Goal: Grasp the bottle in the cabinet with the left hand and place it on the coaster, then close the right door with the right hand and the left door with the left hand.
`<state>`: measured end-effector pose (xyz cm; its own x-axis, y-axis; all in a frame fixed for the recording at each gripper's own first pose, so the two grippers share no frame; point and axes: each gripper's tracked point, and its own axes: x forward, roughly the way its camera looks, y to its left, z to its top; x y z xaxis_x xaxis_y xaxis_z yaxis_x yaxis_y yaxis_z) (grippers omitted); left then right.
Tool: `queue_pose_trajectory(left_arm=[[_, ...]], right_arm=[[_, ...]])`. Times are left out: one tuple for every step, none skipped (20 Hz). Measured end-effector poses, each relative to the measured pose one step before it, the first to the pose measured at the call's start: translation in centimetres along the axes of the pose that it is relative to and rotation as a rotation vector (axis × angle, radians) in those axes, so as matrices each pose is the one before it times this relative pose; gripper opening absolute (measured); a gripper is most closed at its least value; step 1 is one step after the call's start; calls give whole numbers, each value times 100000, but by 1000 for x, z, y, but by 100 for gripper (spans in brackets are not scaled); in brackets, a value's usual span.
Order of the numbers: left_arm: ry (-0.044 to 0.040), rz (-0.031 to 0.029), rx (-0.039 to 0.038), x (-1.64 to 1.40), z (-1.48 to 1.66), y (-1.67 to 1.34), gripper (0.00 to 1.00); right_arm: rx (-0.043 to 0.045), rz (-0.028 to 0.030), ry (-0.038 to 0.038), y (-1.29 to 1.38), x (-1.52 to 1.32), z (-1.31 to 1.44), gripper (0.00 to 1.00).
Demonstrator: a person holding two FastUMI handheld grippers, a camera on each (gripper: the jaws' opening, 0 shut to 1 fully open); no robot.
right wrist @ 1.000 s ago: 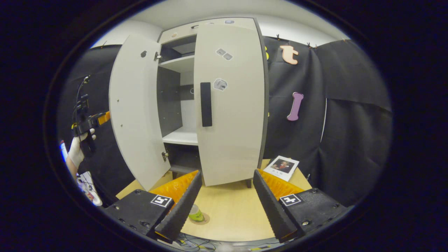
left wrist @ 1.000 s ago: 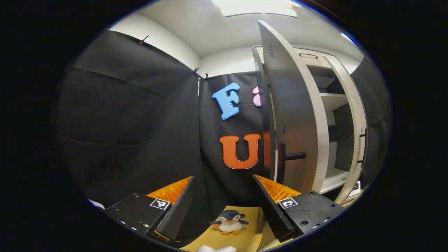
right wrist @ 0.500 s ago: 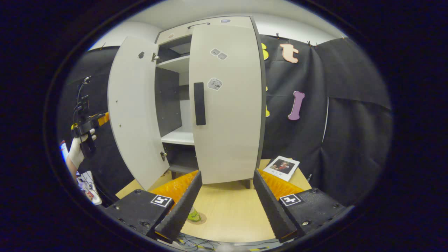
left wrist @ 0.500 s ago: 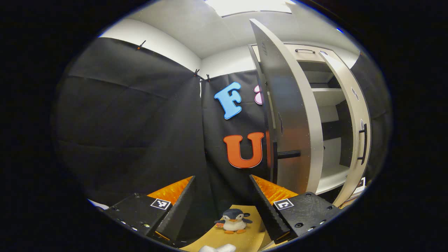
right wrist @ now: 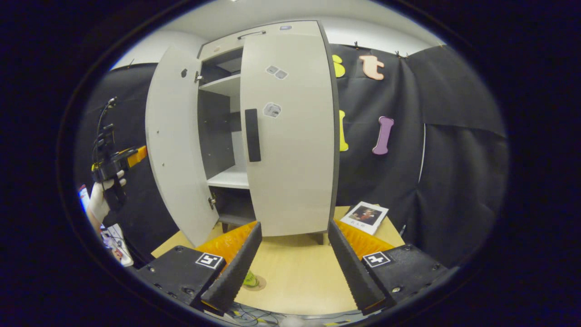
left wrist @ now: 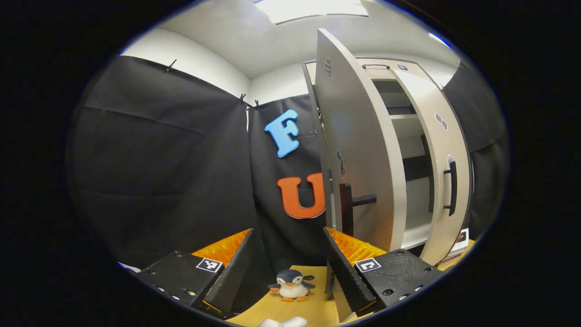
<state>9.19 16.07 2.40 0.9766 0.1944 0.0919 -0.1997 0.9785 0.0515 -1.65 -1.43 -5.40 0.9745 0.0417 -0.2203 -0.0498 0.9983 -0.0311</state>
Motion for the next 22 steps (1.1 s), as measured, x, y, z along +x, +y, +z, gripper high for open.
queue_pose_trajectory(left_arm=[[-254,-899,-646,-36,19,-593,94],[-332,-1271,-357,-37,94,-799,94],[-265,-1678,-73,28,60,-975,94],[-195,-1828,-383,-29,144,-878,94],[-115,-2216,-185,123,77,-1148,90],[2,-2459,-801,196,89,-1151,90],[109,-2264,-1133,259,-29,-1132,94],[593,-2561,-908,388,-65,-1221,94],[1119,-1617,-376,289,-237,-1154,94],[806,-1398,59,156,-124,-1067,89],[-417,-1072,-107,72,220,-845,99],[-1062,-1314,25,-105,319,-742,97],[-984,-862,383,-125,209,-339,95],[-306,-707,539,-81,69,-268,96],[182,-585,101,-145,-49,-155,95],[679,-662,-567,-145,-175,-132,96],[1227,-470,-936,-268,-374,-98,95],[1269,-460,-637,-185,-322,-71,96],[1261,-7,5,-209,-255,-31,96],[932,723,160,-215,-254,77,96],[646,40,173,-247,-195,-10,96],[361,-305,-132,-242,-27,-69,96]], right_arm=[[13,-510,-84,-285,-87,-120,94],[208,-565,-126,-274,-86,21,94],[284,-584,-46,-246,-181,-11,97],[358,-320,-164,-196,-94,7,94],[263,-379,-56,-202,-45,89,97],[94,-428,-106,-254,-40,67,97],[71,-583,-105,-290,-80,84,97],[115,-470,-216,-221,-26,23,97],[-90,-283,-101,-175,61,30,94],[-88,-617,-28,-195,-48,88,97],[-100,-298,-39,-88,-45,-56,97],[-48,-438,-264,-120,-138,74,97],[94,-567,-736,-106,-237,158,97],[76,-578,-816,-70,-137,329,94],[-28,-398,-639,-15,-94,126,94],[-85,-303,-263,23,12,82,97],[-49,-33,-23,116,-8,-17,97],[61,204,54,204,34,68,94],[55,253,46,200,-6,36,97],[-64,444,-80,349,-38,59,97],[-286,231,-174,289,-22,79,97],[-465,186,-228,246,-41,138,94]])
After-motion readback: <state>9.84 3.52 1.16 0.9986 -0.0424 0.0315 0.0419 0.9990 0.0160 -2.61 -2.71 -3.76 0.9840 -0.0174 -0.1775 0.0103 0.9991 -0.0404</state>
